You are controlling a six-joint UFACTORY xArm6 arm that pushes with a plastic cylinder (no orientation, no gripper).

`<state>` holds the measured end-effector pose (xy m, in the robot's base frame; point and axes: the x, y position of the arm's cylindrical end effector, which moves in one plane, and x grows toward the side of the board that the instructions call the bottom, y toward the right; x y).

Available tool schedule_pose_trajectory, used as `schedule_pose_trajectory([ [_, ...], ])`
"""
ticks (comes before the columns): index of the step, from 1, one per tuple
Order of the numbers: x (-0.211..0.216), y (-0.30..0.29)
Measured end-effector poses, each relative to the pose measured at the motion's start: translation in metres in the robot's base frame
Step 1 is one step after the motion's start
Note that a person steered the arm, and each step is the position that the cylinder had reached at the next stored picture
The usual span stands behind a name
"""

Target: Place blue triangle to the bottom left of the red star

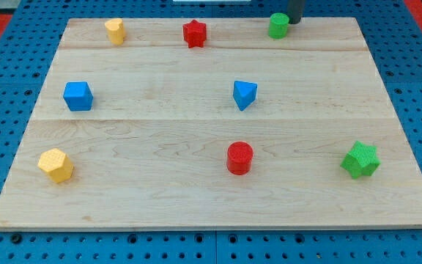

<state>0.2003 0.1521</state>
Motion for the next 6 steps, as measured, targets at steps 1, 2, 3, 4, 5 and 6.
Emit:
schedule_pose_trajectory([
  [1, 0.001, -0.050],
  [2, 0.011, -0.049],
  [3, 0.057, 0.022],
  [4, 0.134, 0.051],
  [5, 0.167, 0.009],
  [6, 0.178, -0.036],
])
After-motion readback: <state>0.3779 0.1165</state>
